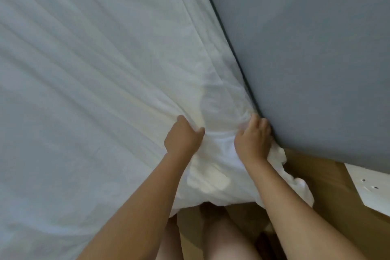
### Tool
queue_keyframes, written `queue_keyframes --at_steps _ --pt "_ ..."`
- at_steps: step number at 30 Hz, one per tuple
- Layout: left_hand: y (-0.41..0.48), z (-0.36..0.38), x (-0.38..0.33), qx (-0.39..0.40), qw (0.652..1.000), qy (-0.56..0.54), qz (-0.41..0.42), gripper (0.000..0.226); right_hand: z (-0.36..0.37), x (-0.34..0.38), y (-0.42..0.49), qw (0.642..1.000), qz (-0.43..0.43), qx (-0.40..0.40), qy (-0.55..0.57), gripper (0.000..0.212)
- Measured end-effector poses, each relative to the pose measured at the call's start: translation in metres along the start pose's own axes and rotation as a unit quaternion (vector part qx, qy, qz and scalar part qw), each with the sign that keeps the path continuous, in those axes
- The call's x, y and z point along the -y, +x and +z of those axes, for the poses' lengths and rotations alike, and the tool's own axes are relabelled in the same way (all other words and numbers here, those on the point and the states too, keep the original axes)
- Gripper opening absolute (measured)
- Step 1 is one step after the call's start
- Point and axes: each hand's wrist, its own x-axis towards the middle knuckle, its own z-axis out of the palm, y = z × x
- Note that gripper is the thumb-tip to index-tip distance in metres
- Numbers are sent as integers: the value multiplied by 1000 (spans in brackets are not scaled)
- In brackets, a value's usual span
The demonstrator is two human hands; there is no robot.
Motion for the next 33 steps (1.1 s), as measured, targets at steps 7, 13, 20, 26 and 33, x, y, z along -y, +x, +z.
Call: queue_keyframes --at_steps 7,13,20,26,33 --pt "79 -72 11 -139 982 65 114 66 8 121 57 967 -255 -6 3 54" --pt "147 -119 18 -122 900 251 335 78 4 205 150 992 -109 -62 8 49" --pt "190 -135 -12 -131 856 324 381 40 3 220 181 979 -181 -97 9 21" --pt "208 -140 -27 -128 876 260 386 32 0 215 189 955 -36 -190 225 11" --pt "232 -145 -47 -163 900 189 358 47 1 255 221 976 -152 -52 145 35"
